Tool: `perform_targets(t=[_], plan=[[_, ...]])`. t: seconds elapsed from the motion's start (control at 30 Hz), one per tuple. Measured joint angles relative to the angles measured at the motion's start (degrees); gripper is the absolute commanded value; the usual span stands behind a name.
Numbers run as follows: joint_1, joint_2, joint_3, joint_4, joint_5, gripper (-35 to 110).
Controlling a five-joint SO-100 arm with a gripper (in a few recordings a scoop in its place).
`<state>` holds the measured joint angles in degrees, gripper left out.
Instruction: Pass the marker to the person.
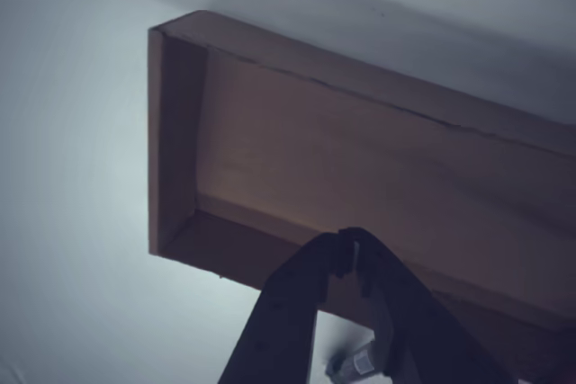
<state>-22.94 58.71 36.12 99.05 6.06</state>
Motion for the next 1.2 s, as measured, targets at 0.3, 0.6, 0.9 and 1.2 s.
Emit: perform_targets(t=[0.3, 0.6, 0.9, 1.2], plan=[[-9.23, -0.35, -1.23, 0.00, 1.76, -5], [-17.31, -4.04, -1.14, -2.02, 8.61, -4], [-19.95, -4.48, 3.52, -5.98, 13.89, -4], [-22.59, -3.96, 8.96, -9.40, 16.96, -3]])
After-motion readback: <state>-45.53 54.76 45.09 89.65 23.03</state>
